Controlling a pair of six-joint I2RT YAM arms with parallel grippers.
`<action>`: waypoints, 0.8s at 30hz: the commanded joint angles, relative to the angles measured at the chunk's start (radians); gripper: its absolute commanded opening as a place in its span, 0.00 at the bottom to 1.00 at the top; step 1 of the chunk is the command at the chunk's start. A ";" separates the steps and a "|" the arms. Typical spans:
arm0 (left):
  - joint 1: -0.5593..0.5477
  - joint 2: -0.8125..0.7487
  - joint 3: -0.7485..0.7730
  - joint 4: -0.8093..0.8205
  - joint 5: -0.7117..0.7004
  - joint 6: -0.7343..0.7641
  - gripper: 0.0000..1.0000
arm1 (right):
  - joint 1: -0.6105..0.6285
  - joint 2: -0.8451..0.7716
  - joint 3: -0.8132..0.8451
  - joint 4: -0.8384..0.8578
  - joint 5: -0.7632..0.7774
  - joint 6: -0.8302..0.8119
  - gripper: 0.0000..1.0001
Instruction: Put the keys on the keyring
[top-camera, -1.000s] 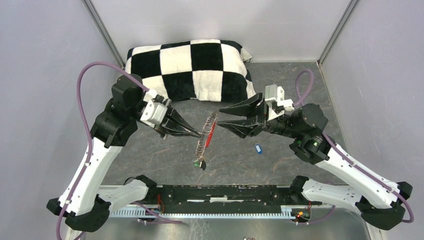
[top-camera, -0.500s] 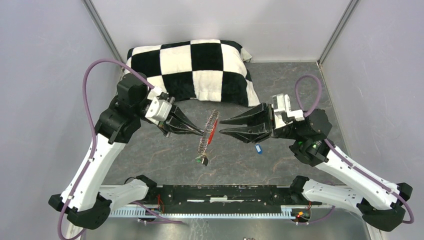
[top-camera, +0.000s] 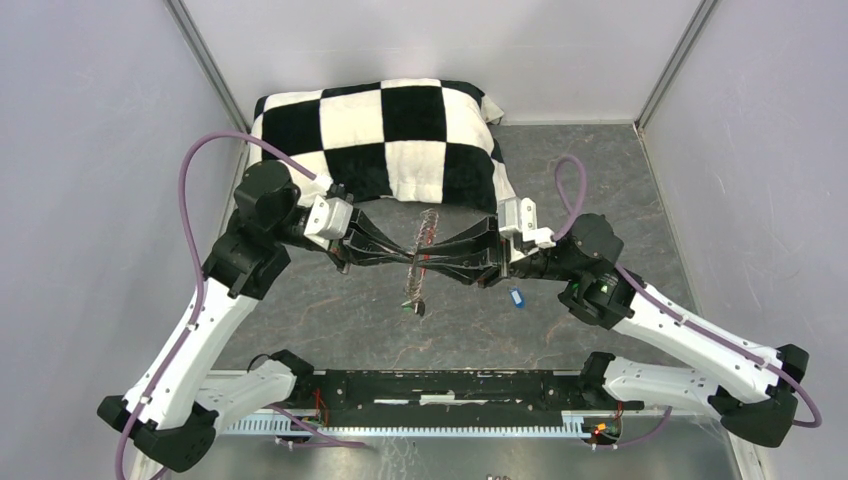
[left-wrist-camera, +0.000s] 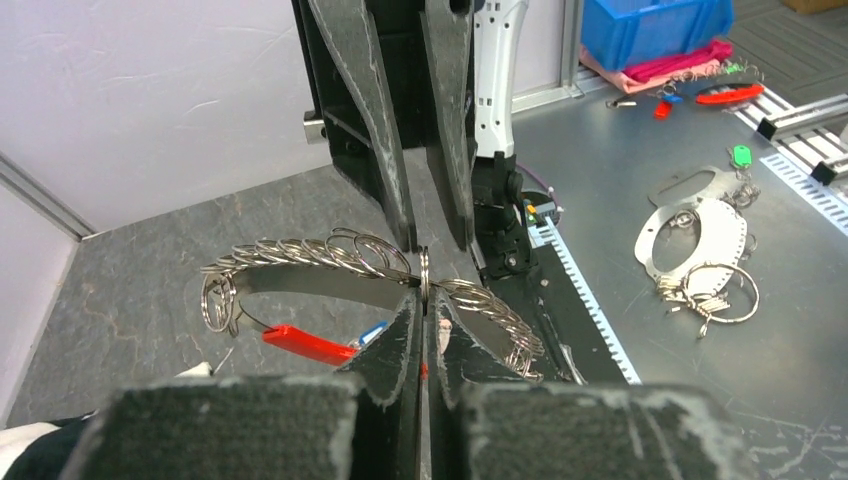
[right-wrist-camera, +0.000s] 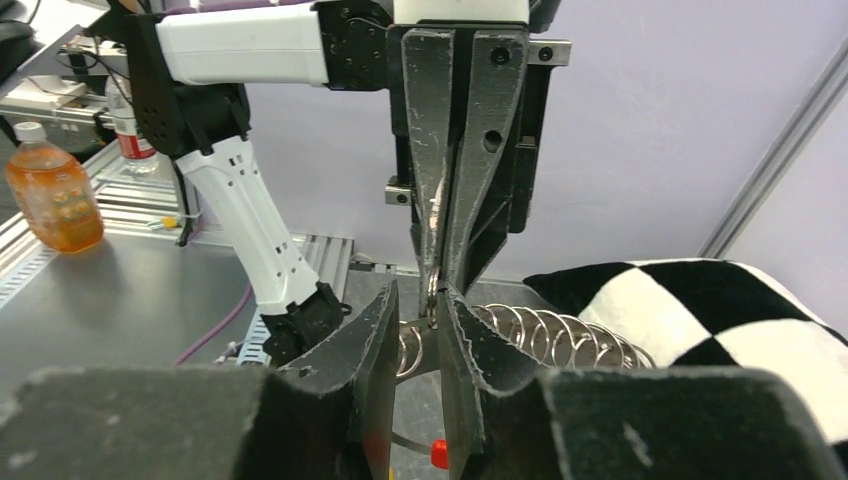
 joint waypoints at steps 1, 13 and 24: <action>-0.003 -0.032 -0.007 0.106 -0.023 -0.107 0.02 | 0.022 0.018 -0.002 -0.013 0.067 -0.045 0.26; -0.004 -0.055 -0.028 0.106 -0.005 -0.107 0.02 | 0.038 0.029 0.006 -0.033 0.132 -0.079 0.08; -0.004 -0.025 0.041 -0.463 -0.234 0.351 0.66 | 0.039 0.072 0.146 -0.388 0.254 -0.215 0.01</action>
